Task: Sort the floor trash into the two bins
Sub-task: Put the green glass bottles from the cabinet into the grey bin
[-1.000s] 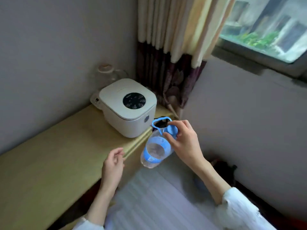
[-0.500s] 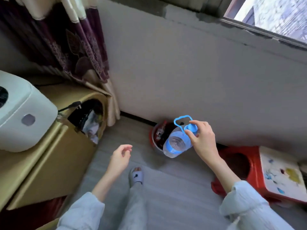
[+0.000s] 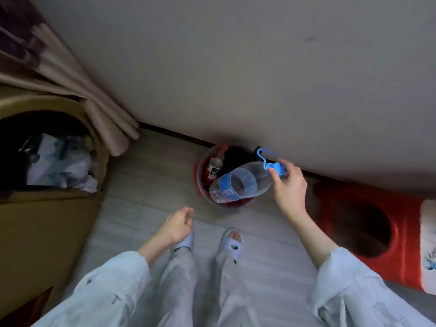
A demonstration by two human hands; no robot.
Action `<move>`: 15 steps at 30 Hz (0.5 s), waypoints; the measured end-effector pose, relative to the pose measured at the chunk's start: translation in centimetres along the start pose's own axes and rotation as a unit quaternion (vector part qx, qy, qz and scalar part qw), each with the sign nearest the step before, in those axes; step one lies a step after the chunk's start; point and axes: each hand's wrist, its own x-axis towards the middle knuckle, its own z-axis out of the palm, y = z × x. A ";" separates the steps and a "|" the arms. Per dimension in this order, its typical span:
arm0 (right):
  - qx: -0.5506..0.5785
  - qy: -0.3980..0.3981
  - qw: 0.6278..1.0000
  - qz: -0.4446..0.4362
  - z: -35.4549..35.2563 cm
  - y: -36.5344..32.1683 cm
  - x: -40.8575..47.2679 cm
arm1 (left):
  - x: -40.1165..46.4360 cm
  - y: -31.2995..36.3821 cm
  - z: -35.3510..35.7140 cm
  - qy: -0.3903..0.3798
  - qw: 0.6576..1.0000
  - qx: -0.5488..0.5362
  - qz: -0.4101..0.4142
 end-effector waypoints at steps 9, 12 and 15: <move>0.027 0.002 0.999 -0.020 8.7 8.9 12.4 | 15.5 -1.3 7.6 0.011 0.999 0.051 -0.005; 0.052 0.004 0.998 -0.039 10.0 9.8 14.7 | 18.7 -1.8 9.5 0.033 0.999 0.031 0.002; 0.072 0.002 0.995 -0.064 11.4 9.5 15.7 | 19.7 -1.7 10.7 0.051 0.998 0.021 -0.009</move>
